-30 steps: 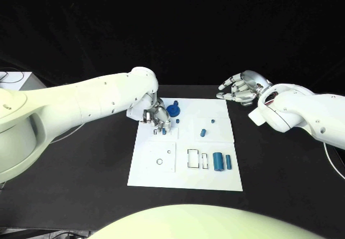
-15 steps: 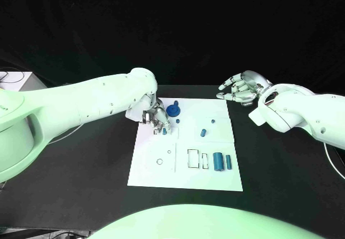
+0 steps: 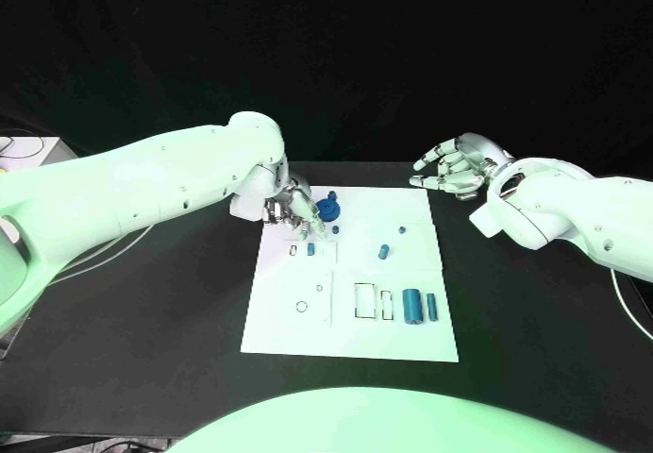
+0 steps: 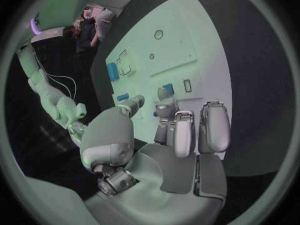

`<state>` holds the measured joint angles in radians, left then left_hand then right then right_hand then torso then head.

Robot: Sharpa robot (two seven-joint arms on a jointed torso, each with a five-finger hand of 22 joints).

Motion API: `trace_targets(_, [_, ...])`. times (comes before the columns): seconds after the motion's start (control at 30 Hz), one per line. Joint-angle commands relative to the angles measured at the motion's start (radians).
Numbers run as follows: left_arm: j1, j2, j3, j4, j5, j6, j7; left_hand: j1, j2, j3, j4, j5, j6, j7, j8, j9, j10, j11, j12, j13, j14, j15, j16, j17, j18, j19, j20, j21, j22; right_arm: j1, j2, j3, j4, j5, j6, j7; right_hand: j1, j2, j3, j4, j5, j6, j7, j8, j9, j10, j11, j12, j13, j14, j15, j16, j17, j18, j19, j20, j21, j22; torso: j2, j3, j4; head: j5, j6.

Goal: Assemble the parts on the task board

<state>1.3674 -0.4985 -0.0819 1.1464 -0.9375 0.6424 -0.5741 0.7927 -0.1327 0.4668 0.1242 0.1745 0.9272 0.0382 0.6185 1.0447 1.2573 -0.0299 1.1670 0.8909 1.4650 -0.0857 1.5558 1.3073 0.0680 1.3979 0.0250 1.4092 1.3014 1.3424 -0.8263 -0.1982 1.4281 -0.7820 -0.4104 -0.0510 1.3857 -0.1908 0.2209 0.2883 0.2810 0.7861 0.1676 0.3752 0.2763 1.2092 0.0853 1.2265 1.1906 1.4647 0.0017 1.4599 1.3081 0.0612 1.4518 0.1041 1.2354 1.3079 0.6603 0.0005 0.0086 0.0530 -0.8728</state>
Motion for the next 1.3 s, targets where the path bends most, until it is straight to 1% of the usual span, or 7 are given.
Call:
trace_targets(0.03, [0.009,-0.023,0.018,0.023,0.006,-0.068,0.024,0.051,0.004,-0.023,0.017,0.007,-0.048,0.026,-0.047,-0.022,-0.069,0.025,-0.048,-0.068,0.073,0.022,-0.043,0.178,0.014,-0.056,0.015,-0.054,-0.072,-0.002,0.002,0.000,-0.004,-0.001,0.016,0.010,-0.007,0.002,-0.005,-0.002,0.003,-0.007,0.002,0.000,-0.001,-0.002,0.000,0.006,-0.001,0.050,0.005,-0.006,0.094,0.010,-0.004,0.003,-0.006,0.052,0.000,0.0003,-0.0017,0.001,0.000])
trace_targets(0.2, [0.029,-0.064,0.041,0.032,0.009,-0.135,0.038,0.138,0.020,-0.022,0.026,0.015,-0.092,0.059,-0.119,-0.076,-0.154,0.054,-0.103,-0.153,0.047,0.048,-0.083,0.121,0.030,-0.105,0.039,-0.111,-0.143,-0.003,0.001,0.000,-0.007,0.000,0.017,0.010,-0.007,0.002,-0.005,-0.002,0.003,-0.007,0.002,0.000,-0.001,-0.002,0.000,0.006,-0.001,0.050,0.005,-0.006,0.094,0.010,-0.004,0.003,-0.006,0.052,0.002,0.0016,-0.0022,0.003,0.000])
trace_targets(0.47, [0.042,-0.074,0.050,-0.056,-0.038,-0.223,0.058,0.181,0.015,-0.008,0.017,0.015,-0.098,0.067,-0.135,-0.095,-0.175,0.061,-0.113,-0.173,0.043,0.054,-0.088,0.113,0.031,-0.105,0.046,-0.117,-0.148,-0.003,-0.004,0.000,-0.006,0.000,0.013,0.009,-0.007,0.002,-0.005,-0.002,0.003,-0.007,0.002,0.000,-0.001,-0.002,0.000,0.006,-0.001,0.050,0.005,-0.006,0.094,0.010,-0.004,0.003,-0.006,0.052,0.005,-0.0008,0.0004,0.011,0.000])
trace_targets(0.6, [0.042,-0.055,0.051,-0.114,-0.048,-0.291,0.071,0.207,-0.004,-0.004,0.036,0.013,-0.151,0.089,-0.197,-0.162,-0.231,0.080,-0.152,-0.239,0.032,0.070,-0.102,0.092,0.035,-0.114,0.059,-0.132,-0.165,-0.003,-0.005,0.000,-0.004,0.000,0.012,0.011,-0.009,0.003,-0.005,-0.002,0.003,-0.007,0.002,0.000,-0.002,-0.001,0.000,0.008,-0.001,0.050,0.005,-0.008,0.093,0.010,-0.004,0.002,-0.008,0.051,0.007,-0.0026,-0.0010,0.016,0.000])
trace_targets(0.67, [0.040,-0.046,0.051,-0.134,-0.051,-0.317,0.075,0.214,-0.009,-0.005,0.041,0.013,-0.157,0.092,-0.208,-0.179,-0.238,0.083,-0.157,-0.248,0.031,0.073,-0.102,0.090,0.035,-0.114,0.061,-0.133,-0.165,-0.003,-0.005,0.000,-0.004,0.000,0.012,0.011,-0.009,0.003,-0.005,-0.002,0.003,-0.007,0.002,0.000,-0.002,-0.001,0.000,0.008,-0.001,0.050,0.005,-0.008,0.093,0.010,-0.004,0.002,-0.008,0.051,0.009,-0.0041,-0.0023,0.020,0.000])
trace_targets(0.93, [0.031,-0.007,0.046,-0.195,-0.063,-0.331,0.079,0.215,-0.012,-0.009,0.049,0.012,-0.152,0.094,-0.209,-0.190,-0.237,0.085,-0.155,-0.249,0.034,0.075,-0.097,0.097,0.033,-0.109,0.063,-0.128,-0.158,-0.003,-0.006,0.000,0.000,-0.001,0.012,0.011,-0.009,0.003,-0.005,-0.002,0.003,-0.007,0.002,0.000,-0.002,-0.001,0.000,0.008,-0.001,0.050,0.005,-0.008,0.093,0.010,-0.004,0.002,-0.008,0.051,0.018,-0.0100,-0.0071,0.027,0.002])
trace_targets(1.3, [0.009,0.051,0.032,-0.283,-0.086,-0.262,0.069,0.215,-0.012,-0.012,0.057,0.010,-0.142,0.092,-0.206,-0.197,-0.237,0.084,-0.154,-0.251,0.038,0.075,-0.091,0.105,0.032,-0.106,0.064,-0.124,-0.153,-0.003,-0.007,0.000,0.007,-0.002,-0.001,0.019,-0.008,0.004,-0.005,-0.002,0.004,-0.008,0.002,0.000,-0.003,-0.001,-0.001,0.008,-0.002,0.050,0.005,-0.008,0.092,0.011,-0.004,0.002,-0.008,0.051,0.031,-0.0159,-0.0151,0.038,0.011])
